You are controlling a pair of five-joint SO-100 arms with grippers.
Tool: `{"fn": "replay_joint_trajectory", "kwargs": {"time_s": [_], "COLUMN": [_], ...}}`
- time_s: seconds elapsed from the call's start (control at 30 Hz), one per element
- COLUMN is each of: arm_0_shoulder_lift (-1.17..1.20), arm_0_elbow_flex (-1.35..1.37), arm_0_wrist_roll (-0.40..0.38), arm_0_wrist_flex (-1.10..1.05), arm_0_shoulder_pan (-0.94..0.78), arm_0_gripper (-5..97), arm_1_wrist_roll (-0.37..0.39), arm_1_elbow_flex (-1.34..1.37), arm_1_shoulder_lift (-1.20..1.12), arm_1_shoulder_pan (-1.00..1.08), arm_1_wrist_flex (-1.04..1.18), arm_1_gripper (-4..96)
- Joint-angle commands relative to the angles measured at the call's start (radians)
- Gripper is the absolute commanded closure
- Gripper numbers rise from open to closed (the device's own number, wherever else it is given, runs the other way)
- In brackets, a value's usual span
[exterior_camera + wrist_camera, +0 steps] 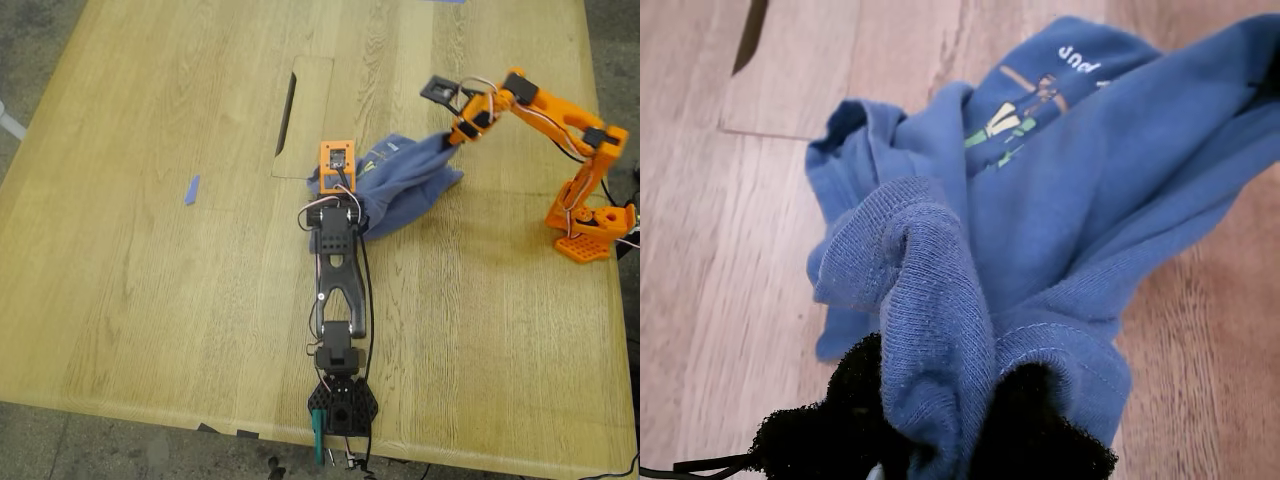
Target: Fold a T-shirt
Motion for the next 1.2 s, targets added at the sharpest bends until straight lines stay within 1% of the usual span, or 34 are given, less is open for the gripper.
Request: {"fn": "replay_joint_trajectory", "kwargs": {"time_s": [0.0, 0.27, 0.47, 0.6, 0.73, 0.9, 1.17], "arm_0_shoulder_lift": [0.202, 0.356, 0.425, 0.446, 0.515, 0.635, 0.854], "arm_0_elbow_flex": [0.069, 0.365, 0.555, 0.663, 0.772, 0.919, 1.15], "arm_0_wrist_roll": [-0.014, -0.017, -0.015, -0.014, -0.012, -0.011, -0.008], "arm_0_wrist_flex": [-0.086, -0.207, -0.325, -0.408, -0.422, -0.413, -0.43], "arm_0_shoulder_pan": [0.018, 0.061, 0.075, 0.117, 0.144, 0.169, 0.21], "arm_0_gripper": [92, 92, 91, 91, 91, 91, 91], "arm_1_wrist_roll": [0.005, 0.005, 0.005, 0.005, 0.006, 0.006, 0.012], "arm_1_elbow_flex": [0.086, 0.318, 0.474, 0.611, 0.764, 0.89, 1.152], "arm_1_shoulder_lift": [0.11, 0.247, 0.339, 0.437, 0.588, 0.724, 0.959], "arm_1_shoulder_pan": [-0.009, -0.015, -0.006, -0.012, -0.02, -0.012, -0.043], "arm_1_wrist_flex": [-0.049, -0.187, -0.302, -0.359, -0.357, -0.342, -0.383], "arm_1_gripper": [91.4, 91.4, 91.4, 91.4, 91.4, 91.4, 91.4]}}
